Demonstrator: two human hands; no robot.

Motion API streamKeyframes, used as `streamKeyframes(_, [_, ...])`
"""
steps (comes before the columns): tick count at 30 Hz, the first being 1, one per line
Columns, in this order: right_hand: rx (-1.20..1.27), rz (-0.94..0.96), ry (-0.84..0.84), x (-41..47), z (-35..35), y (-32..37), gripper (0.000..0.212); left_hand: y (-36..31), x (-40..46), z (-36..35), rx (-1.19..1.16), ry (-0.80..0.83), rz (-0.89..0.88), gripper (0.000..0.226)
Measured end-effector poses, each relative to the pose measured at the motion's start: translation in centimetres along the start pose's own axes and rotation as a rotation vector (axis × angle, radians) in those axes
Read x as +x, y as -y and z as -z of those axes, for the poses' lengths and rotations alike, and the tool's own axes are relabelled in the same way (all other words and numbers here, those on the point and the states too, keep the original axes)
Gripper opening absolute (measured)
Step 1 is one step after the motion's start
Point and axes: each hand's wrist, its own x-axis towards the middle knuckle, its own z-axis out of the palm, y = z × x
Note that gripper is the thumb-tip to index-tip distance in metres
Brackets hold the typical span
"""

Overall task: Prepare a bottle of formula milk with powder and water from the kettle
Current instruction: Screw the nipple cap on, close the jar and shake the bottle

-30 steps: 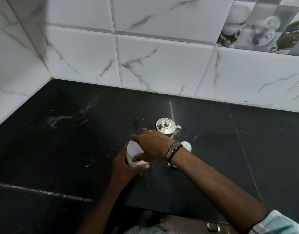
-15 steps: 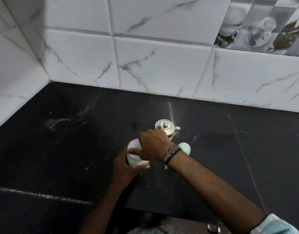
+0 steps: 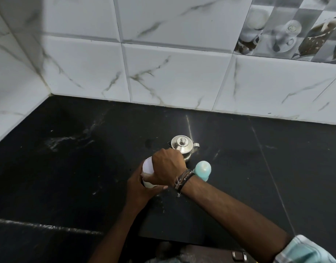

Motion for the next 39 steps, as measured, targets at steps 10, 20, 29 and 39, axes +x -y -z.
streamKeyframes(10, [0.084, 0.186, 0.139, 0.5, 0.3, -1.7, 0.06, 1.2, 0.9, 0.2, 0.102, 0.039, 0.077, 0.103])
streamKeyframes(20, [0.186, 0.062, 0.068, 0.6, -0.4, -1.0, 0.068, 0.5, 0.6, 0.0, 0.089, 0.038, 0.061, 0.101])
streamKeyframes(29, [0.216, 0.038, 0.022, -0.3, -1.4, -1.4, 0.065, 0.2, 0.9, 0.0, 0.091, 0.097, 0.03, 0.117])
streamKeyframes(39, [0.92, -0.23, -0.468, -5.6, 0.7, -10.2, 0.036, 0.7, 0.2, -0.4, 0.015, 0.024, -0.024, 0.097])
